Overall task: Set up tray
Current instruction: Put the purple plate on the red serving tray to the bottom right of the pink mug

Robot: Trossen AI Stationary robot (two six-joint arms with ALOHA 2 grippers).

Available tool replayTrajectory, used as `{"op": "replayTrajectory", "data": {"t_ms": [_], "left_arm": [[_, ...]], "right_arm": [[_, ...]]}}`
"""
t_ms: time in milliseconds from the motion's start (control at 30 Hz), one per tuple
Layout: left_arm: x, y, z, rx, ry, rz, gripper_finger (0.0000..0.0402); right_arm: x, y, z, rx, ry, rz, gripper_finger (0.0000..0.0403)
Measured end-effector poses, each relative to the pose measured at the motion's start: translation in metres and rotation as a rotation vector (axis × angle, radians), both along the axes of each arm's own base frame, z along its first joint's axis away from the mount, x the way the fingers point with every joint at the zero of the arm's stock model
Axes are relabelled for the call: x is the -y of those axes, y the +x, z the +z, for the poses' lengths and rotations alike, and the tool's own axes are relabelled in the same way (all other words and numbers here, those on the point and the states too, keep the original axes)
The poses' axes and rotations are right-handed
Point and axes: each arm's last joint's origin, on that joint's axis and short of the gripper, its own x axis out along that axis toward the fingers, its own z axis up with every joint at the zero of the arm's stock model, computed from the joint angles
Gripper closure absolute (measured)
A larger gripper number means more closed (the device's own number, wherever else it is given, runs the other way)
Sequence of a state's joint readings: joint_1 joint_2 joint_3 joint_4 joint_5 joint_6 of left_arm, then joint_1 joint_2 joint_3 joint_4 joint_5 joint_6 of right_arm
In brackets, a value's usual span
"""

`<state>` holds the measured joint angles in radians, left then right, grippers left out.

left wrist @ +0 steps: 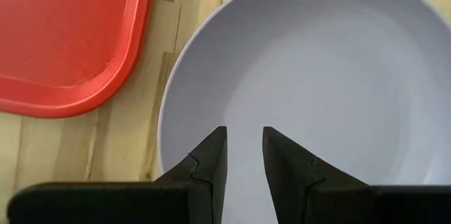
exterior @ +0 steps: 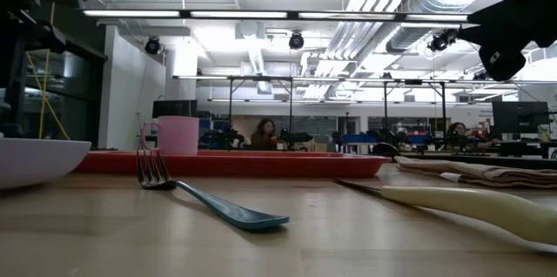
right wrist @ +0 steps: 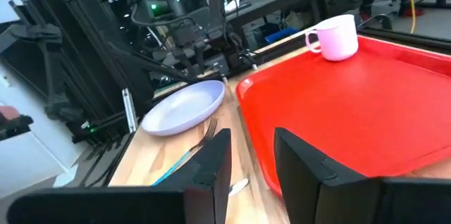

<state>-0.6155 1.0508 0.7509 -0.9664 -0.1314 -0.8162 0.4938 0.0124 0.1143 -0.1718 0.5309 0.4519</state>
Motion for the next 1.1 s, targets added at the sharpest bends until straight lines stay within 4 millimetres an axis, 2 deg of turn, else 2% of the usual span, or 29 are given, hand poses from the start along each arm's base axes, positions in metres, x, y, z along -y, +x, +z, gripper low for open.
{"op": "replayTrajectory", "data": {"t_ms": [200, 1100], "left_arm": [[0.0048, 0.0031, 0.0016, 0.006, -0.090, -0.025, 0.0279], [0.0035, 0.0051, 0.0023, 0.058, -0.038, 0.001, 0.0279]], "right_arm": [[-0.0023, 0.0000, -0.0006, -0.008, -0.010, 0.082, 0.0316], [-0.0028, -0.0001, -0.0003, -0.006, -0.027, 0.098, 0.0315]]}}
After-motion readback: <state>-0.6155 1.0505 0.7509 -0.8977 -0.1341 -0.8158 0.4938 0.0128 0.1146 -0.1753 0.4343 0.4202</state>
